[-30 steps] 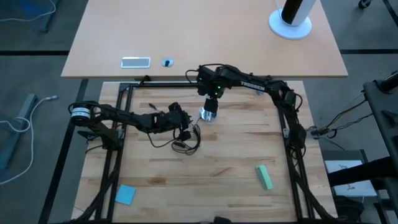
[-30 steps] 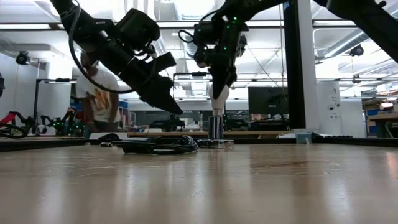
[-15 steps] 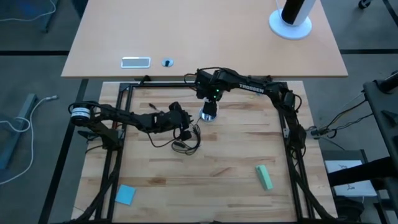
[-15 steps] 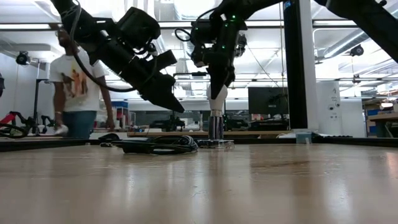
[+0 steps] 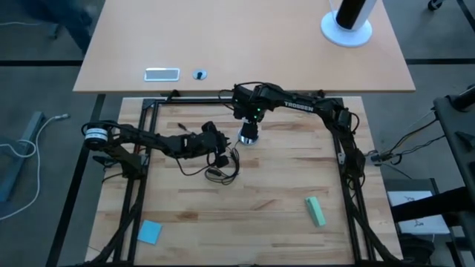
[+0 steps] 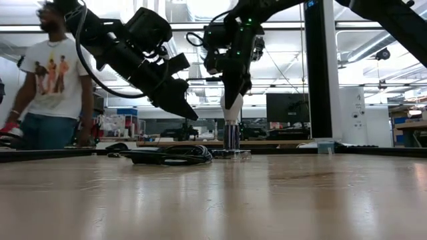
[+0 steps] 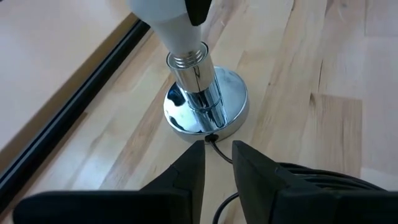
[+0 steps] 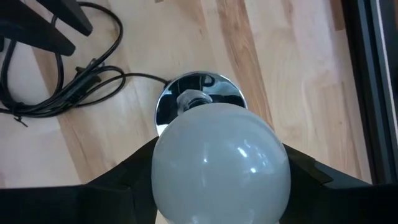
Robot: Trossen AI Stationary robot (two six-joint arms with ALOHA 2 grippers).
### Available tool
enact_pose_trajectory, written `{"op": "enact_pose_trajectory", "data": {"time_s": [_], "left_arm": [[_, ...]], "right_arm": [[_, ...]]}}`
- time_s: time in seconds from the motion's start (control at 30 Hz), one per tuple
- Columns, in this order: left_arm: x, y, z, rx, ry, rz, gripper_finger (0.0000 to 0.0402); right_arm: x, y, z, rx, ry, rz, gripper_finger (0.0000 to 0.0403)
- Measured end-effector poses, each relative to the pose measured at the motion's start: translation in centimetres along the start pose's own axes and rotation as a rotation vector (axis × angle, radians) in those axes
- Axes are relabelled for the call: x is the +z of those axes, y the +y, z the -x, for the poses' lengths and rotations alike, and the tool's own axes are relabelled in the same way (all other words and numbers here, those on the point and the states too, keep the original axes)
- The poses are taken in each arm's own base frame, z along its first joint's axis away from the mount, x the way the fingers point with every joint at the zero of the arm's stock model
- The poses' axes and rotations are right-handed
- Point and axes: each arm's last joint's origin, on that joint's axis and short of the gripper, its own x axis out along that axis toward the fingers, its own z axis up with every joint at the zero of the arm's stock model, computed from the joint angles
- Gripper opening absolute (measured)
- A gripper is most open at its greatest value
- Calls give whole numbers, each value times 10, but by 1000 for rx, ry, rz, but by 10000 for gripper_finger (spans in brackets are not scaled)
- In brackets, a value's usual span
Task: Screw lightbulb
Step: Insert the lightbulb into the lamp
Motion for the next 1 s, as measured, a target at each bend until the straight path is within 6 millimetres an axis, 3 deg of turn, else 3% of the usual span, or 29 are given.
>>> {"op": "enact_pose_trajectory", "data": {"time_s": [0.2, 0.63, 1.0], "left_arm": [[0, 0, 0, 0, -1, 8, 83], [1, 0, 0, 0, -9, 12, 116], [1, 0, 0, 0, -7, 14, 100]], "right_arm": [[0, 0, -1, 0, -2, 1, 229], [-2, 0, -7, 1, 5, 0, 294], [2, 0, 1, -3, -23, 0, 291]]}}
